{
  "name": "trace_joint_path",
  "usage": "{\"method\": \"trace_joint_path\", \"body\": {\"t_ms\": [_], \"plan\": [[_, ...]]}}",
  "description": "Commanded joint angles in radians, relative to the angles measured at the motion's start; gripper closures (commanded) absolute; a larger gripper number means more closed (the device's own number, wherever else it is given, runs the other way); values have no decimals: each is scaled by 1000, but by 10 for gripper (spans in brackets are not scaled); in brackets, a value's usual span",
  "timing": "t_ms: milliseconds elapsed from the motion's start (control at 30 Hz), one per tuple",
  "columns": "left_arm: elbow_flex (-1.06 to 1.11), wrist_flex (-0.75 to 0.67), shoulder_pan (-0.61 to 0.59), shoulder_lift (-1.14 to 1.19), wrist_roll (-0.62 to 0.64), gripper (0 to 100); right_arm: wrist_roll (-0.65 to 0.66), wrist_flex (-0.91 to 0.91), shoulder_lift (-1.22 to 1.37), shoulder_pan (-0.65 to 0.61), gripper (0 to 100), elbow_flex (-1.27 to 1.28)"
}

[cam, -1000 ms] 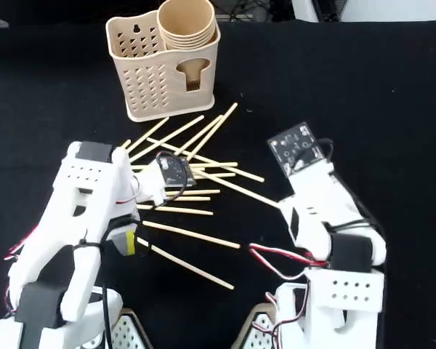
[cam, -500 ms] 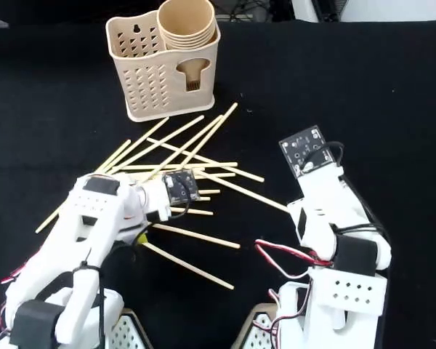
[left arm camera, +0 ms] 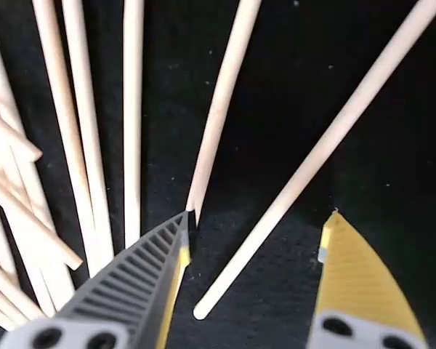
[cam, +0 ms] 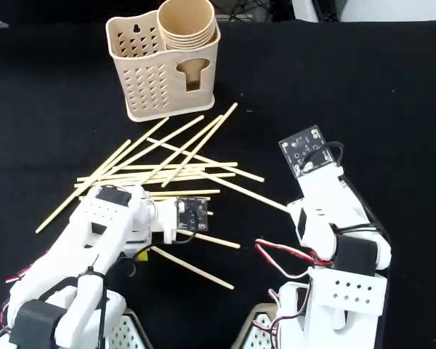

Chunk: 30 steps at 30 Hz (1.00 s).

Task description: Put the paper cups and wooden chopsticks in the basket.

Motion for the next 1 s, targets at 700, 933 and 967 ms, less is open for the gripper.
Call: {"method": "trace_joint_path", "body": {"t_ms": [700, 933, 967], "plan": [[-240, -12, 10, 350, -20, 755, 6, 23, -15, 8, 858, -2], [-237, -6, 15, 351, -18, 870, 6, 21, -15, 8, 858, -1], [-237, -6, 15, 348, -18, 873, 6, 21, -15, 8, 858, -1]]}}
